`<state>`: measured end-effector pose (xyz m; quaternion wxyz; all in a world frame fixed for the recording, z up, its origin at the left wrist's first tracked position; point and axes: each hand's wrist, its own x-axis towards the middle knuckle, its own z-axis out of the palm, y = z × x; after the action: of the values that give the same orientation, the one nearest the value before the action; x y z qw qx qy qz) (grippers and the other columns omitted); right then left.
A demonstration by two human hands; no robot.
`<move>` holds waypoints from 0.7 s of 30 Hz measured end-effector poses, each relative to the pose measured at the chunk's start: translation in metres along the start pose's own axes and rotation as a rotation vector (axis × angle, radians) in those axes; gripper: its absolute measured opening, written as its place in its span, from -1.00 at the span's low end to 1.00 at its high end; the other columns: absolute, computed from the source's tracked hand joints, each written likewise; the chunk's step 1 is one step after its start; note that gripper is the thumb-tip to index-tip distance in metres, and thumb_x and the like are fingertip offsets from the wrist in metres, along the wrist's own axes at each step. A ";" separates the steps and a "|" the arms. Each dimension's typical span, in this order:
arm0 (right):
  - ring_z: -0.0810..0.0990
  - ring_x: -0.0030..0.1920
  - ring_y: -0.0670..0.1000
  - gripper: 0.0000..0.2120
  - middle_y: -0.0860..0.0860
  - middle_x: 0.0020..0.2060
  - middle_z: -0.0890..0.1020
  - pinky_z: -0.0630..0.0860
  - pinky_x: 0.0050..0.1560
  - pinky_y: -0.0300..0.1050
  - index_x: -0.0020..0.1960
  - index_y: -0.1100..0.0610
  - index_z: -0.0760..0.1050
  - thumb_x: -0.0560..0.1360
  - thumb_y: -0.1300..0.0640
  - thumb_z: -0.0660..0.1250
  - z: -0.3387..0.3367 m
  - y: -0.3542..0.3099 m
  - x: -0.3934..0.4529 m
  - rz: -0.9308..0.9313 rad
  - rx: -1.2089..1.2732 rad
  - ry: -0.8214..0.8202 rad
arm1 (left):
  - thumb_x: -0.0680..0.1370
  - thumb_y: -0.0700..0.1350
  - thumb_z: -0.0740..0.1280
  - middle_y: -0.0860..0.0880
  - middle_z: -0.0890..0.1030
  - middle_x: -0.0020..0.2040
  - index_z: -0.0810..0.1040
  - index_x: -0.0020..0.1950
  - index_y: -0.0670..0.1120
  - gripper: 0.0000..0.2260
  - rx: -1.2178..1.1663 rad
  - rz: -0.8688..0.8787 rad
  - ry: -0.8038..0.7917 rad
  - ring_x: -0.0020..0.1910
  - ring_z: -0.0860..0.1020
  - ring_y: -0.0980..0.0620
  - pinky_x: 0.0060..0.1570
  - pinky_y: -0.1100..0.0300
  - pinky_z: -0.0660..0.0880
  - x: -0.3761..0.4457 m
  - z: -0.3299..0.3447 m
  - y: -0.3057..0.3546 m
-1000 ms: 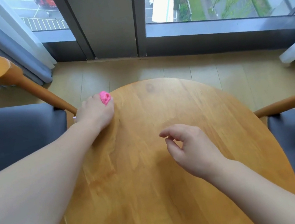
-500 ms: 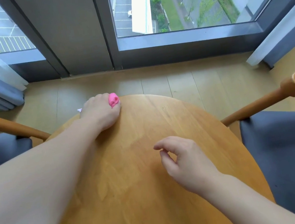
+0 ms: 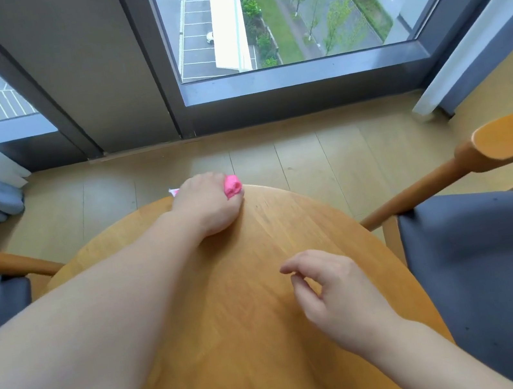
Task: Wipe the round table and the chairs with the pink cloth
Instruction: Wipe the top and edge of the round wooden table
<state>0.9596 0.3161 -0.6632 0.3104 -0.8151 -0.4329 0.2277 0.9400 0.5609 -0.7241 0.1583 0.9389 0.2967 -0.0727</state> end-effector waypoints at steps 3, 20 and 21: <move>0.61 0.01 -0.09 -0.79 -0.08 -0.02 0.67 0.49 0.06 -0.20 0.06 0.13 0.64 0.50 0.29 0.31 -0.008 0.006 0.001 0.017 0.005 0.022 | 0.56 0.14 0.12 -0.14 0.55 0.06 0.38 -0.08 -0.04 -0.74 0.029 0.082 -0.023 0.07 0.47 -0.15 0.03 0.05 0.35 0.007 0.004 0.023; 0.57 0.04 -0.18 -0.78 -0.14 -0.01 0.66 0.45 0.08 -0.43 0.08 0.09 0.65 0.52 0.25 0.30 -0.042 0.038 -0.014 0.069 -0.022 0.133 | 0.57 0.16 0.09 -0.13 0.53 0.18 0.46 0.17 -0.11 -0.60 0.126 0.229 -0.107 0.19 0.44 -0.12 0.15 0.07 0.32 0.019 0.012 0.069; 0.57 0.04 -0.18 -0.78 -0.14 -0.01 0.66 0.45 0.08 -0.43 0.09 0.09 0.65 0.52 0.25 0.30 -0.044 0.039 -0.015 0.075 -0.021 0.140 | 0.57 0.16 0.08 -0.13 0.52 0.21 0.46 0.22 -0.12 -0.57 0.141 0.247 -0.115 0.21 0.43 -0.12 0.18 0.06 0.31 0.019 0.013 0.075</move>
<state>1.0017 0.2728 -0.6583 0.3225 -0.8478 -0.3819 0.1771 0.9989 0.5084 -0.7218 0.1165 0.9714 0.1636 -0.1268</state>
